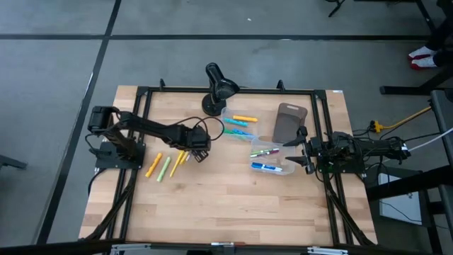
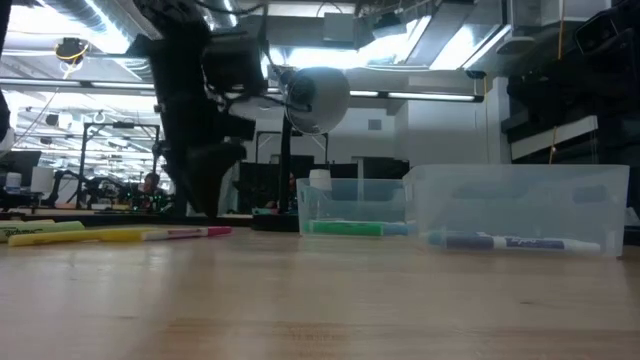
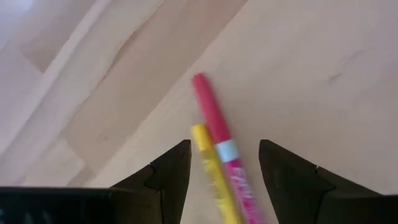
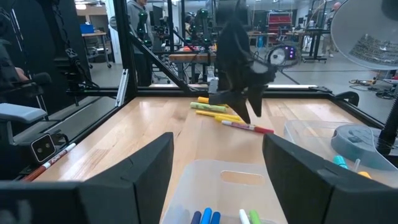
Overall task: Pick & Place Markers
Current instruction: Put the pink marker pen into the bottom transparent bin
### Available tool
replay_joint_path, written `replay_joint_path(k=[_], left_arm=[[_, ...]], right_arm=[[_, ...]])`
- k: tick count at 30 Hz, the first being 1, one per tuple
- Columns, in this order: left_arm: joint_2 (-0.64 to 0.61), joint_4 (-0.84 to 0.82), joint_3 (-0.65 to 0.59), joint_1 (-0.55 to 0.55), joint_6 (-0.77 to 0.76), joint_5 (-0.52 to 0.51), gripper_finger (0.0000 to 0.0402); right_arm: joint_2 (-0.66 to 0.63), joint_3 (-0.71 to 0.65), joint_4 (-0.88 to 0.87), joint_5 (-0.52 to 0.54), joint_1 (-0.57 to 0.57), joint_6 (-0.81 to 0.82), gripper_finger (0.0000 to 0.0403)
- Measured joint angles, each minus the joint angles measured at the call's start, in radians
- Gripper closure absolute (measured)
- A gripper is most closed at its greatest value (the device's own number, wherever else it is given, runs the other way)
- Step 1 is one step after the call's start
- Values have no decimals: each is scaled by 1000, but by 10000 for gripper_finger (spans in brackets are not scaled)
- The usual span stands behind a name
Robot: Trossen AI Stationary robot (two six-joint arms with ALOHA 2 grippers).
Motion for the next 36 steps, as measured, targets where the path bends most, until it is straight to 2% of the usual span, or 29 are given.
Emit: replay_joint_path(k=[9,19,27,36], left_arm=[[-31,63,2,-49,-69,104,217],[-16,-1,-16,-39,-113,97,217],[-16,63,-86,-38,-128,105,217],[-14,93,-95,-37,-101,107,217]], right_arm=[[0,0,0,0,0,0,159],[0,0,0,0,0,0,159],[0,0,0,0,0,0,159],[0,0,0,0,0,0,159]])
